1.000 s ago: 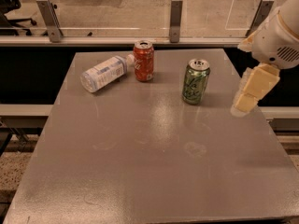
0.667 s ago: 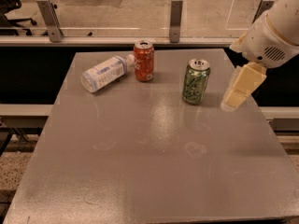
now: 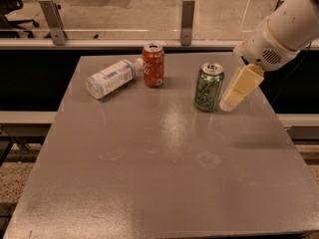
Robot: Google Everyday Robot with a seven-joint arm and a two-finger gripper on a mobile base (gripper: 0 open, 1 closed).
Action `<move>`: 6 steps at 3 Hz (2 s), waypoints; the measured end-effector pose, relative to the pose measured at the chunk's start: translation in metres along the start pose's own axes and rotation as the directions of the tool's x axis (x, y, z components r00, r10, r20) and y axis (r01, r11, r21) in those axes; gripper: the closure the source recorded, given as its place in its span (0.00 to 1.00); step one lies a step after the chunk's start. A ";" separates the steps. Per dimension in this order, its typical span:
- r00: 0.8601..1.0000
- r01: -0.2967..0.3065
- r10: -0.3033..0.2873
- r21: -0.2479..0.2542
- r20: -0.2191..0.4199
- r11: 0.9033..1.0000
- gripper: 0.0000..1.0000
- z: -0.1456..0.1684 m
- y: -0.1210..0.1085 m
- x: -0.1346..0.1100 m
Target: Move green can near blue plastic bottle
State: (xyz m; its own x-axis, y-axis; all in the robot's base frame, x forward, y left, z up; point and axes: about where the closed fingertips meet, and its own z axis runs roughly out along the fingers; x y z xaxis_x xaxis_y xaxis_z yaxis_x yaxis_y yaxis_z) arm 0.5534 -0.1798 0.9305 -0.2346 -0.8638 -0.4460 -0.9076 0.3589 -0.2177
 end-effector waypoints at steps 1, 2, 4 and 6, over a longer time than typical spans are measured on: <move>0.999 -0.014 0.014 0.003 0.029 1.000 0.00 0.016 -0.011 -0.007; 0.999 -0.023 0.023 -0.001 0.045 1.000 0.00 0.029 -0.019 -0.011; 0.998 -0.023 0.024 -0.023 0.064 0.999 0.27 0.047 -0.022 -0.016; 0.997 -0.002 0.005 -0.039 0.080 0.999 0.73 0.046 -0.011 -0.031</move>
Offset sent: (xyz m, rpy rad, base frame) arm 0.0458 0.0173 -0.0265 0.0730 -0.0084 -0.0173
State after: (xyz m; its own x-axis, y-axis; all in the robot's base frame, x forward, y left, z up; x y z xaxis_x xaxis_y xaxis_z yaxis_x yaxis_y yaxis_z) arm 0.5865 -0.1406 0.9065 -0.2109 -0.8309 -0.5149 -0.9200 0.3467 -0.1826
